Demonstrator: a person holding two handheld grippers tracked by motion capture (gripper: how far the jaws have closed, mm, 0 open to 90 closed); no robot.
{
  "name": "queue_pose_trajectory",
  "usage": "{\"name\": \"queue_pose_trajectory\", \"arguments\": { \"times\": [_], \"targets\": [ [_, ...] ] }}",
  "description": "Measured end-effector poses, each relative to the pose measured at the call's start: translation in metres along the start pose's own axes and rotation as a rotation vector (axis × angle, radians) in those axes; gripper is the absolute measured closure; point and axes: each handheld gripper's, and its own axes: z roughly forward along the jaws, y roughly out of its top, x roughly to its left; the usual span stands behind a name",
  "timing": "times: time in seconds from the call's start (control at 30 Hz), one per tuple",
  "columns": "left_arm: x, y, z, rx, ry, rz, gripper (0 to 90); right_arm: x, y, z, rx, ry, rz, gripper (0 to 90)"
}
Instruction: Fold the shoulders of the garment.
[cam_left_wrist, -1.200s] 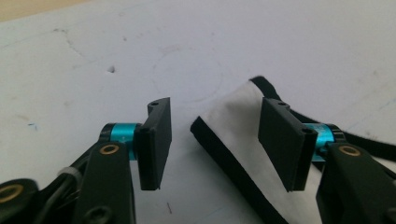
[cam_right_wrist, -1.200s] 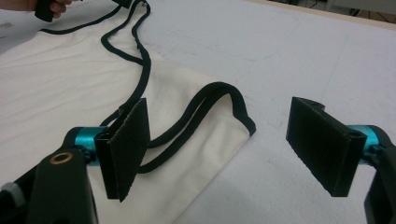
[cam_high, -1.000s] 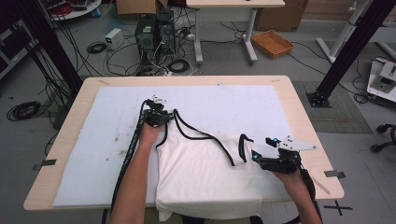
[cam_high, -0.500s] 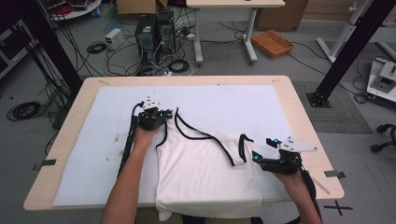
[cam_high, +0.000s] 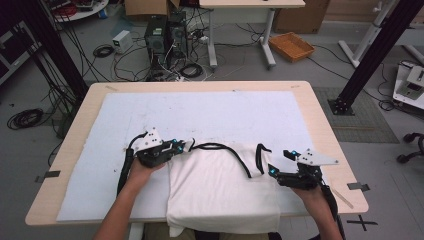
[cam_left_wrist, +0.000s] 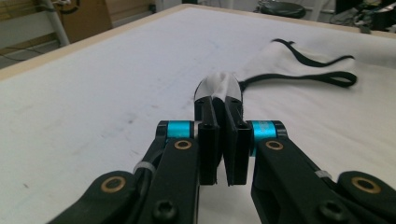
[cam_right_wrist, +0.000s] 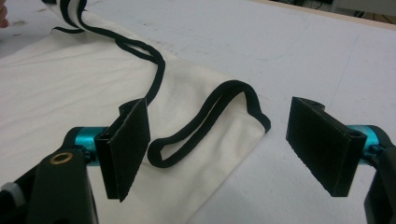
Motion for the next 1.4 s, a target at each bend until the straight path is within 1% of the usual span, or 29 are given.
{"name": "queue_pose_trajectory", "arguments": {
  "times": [0.03,0.07,0.1,0.13,0.17,0.2,0.27,0.3,0.33,0.4,0.47,0.5,0.53,0.57,0.6,0.67,0.73,0.77,0.8,0.83,0.9,0.93,1.0,1.1,1.13,1.17,1.23,1.3,1.4],
  "targets": [
    [-0.004,-0.002,-0.002,0.016,-0.005,0.010,84.5,0.001,0.000,0.000,0.001,-0.002,0.002,21.6],
    [-0.007,-0.004,-0.004,0.025,0.006,-0.008,79.5,0.001,0.000,-0.001,-0.002,0.000,-0.004,21.6],
    [-0.010,-0.006,-0.006,0.039,0.020,-0.052,64.6,0.001,0.000,-0.001,-0.005,0.000,-0.007,21.6],
    [-0.013,-0.007,-0.009,0.057,0.045,-0.090,48.1,0.001,0.000,-0.001,-0.004,0.003,-0.006,21.6],
    [-0.016,-0.009,-0.012,0.062,0.069,-0.119,32.1,0.003,0.000,-0.001,-0.009,0.015,-0.010,21.6],
    [-0.019,-0.011,-0.017,0.055,0.093,-0.121,32.1,0.003,0.000,-0.001,-0.009,0.015,-0.010,21.6],
    [-0.026,-0.016,-0.026,0.030,0.137,-0.105,31.7,0.004,0.000,0.000,-0.006,0.019,-0.016,21.6],
    [-0.029,-0.018,-0.028,0.030,0.146,-0.109,31.7,0.004,0.001,0.000,-0.004,0.019,-0.017,21.6],
    [-0.033,-0.019,-0.030,0.036,0.142,-0.111,31.7,0.005,0.001,0.001,-0.004,0.019,-0.022,21.6],
    [-0.039,-0.021,-0.028,0.059,0.108,-0.089,33.8,0.007,0.002,0.002,0.002,0.021,-0.031,21.7],
    [-0.046,-0.021,-0.024,0.078,0.079,-0.046,41.7,0.010,0.003,0.005,0.015,0.030,-0.056,25.2],
    [-0.048,-0.020,-0.021,0.096,0.078,-0.018,45.9,0.013,0.003,0.006,0.023,0.041,-0.073,29.0],
    [-0.049,-0.018,-0.017,0.114,0.075,-0.005,48.7,0.015,0.004,0.008,0.033,0.060,-0.090,34.6],
    [-0.049,-0.017,-0.013,0.134,0.081,0.002,49.6,0.018,0.004,0.009,0.042,0.079,-0.116,38.7],
    [-0.050,-0.015,-0.009,0.162,0.095,0.024,50.3,0.022,0.004,0.012,0.051,0.093,-0.142,41.0],
    [-0.051,-0.013,-0.002,0.206,0.097,0.040,52.7,0.028,0.004,0.018,0.085,0.122,-0.176,45.9],
    [-0.052,-0.011,0.005,0.273,0.111,0.064,56.8,0.033,0.003,0.026,0.128,0.144,-0.215,51.0],
    [-0.054,-0.012,0.009,0.316,0.130,0.085,58.7,0.035,0.002,0.029,0.146,0.152,-0.237,53.5],
    [-0.054,-0.013,0.012,0.355,0.133,0.104,63.2,0.036,0.001,0.033,0.167,0.151,-0.250,55.1],
    [-0.054,-0.013,0.013,0.348,0.126,0.099,67.1,0.038,-0.001,0.036,0.189,0.134,-0.267,57.8],
    [-0.056,-0.012,0.013,0.349,0.118,0.115,78.7,0.038,-0.003,0.043,0.231,0.115,-0.313,70.5],
    [-0.057,-0.012,0.012,0.349,0.117,0.123,82.9,0.038,-0.003,0.045,0.237,0.109,-0.319,75.5],
    [-0.057,-0.011,0.007,0.302,0.101,0.103,85.8,0.037,-0.002,0.044,0.227,0.099,-0.319,83.3],
    [-0.058,-0.008,-0.003,0.220,0.066,0.066,86.2,0.036,0.003,0.034,0.166,0.091,-0.305,84.9],
    [-0.058,-0.007,-0.007,0.200,0.064,0.061,86.3,0.036,0.004,0.030,0.142,0.093,-0.297,85.2],
    [-0.059,-0.006,-0.010,0.177,0.063,0.049,86.4,0.036,0.005,0.025,0.124,0.095,-0.286,85.2],
    [-0.061,-0.006,-0.017,0.123,0.037,0.020,86.4,0.037,0.006,0.016,0.097,0.094,-0.274,85.2],
    [-0.064,-0.005,-0.024,0.091,0.013,0.012,86.3,0.037,0.006,0.008,0.085,0.094,-0.269,85.1],
    [-0.070,-0.006,-0.034,0.074,0.007,0.015,86.4,0.038,0.005,0.001,0.076,0.091,-0.256,85.1]
  ]
}}
